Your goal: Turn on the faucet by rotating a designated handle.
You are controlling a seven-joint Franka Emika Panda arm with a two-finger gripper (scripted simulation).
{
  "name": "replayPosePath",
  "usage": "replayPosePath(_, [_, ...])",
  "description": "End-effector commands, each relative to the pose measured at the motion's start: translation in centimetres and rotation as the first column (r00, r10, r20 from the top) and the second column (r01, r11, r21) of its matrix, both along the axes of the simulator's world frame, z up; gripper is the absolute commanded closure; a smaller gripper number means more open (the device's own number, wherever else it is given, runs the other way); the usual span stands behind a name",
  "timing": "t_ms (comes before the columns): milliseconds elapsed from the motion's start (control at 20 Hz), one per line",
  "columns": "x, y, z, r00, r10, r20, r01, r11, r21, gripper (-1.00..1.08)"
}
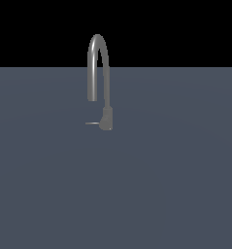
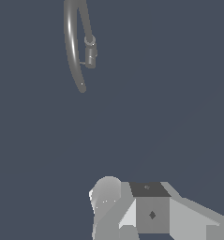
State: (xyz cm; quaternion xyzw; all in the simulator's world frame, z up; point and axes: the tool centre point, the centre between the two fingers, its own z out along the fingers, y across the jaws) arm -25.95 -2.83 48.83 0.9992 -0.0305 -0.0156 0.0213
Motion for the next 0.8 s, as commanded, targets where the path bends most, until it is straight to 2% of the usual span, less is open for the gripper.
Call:
replayPosePath(0, [0.0,0.0,0.0,1.000,0.000,0.000,0.000,1.000,0.000,1.08])
replayPosePath(150, [0.2,0.1,-0.1,1.000,0.009,-0.001,-0.009,1.000,-0.008,1.08])
replayPosePath(350, [1.0,0.3,-0.4,0.999,0.048,-0.006,-0.048,0.998,-0.044,1.08])
replayPosePath(550, [2.4,0.9,-1.0,0.993,0.115,-0.018,-0.116,0.988,-0.106,1.08])
replayPosePath(750, [4.4,1.7,-1.9,0.978,0.206,-0.041,-0.210,0.959,-0.190,1.08])
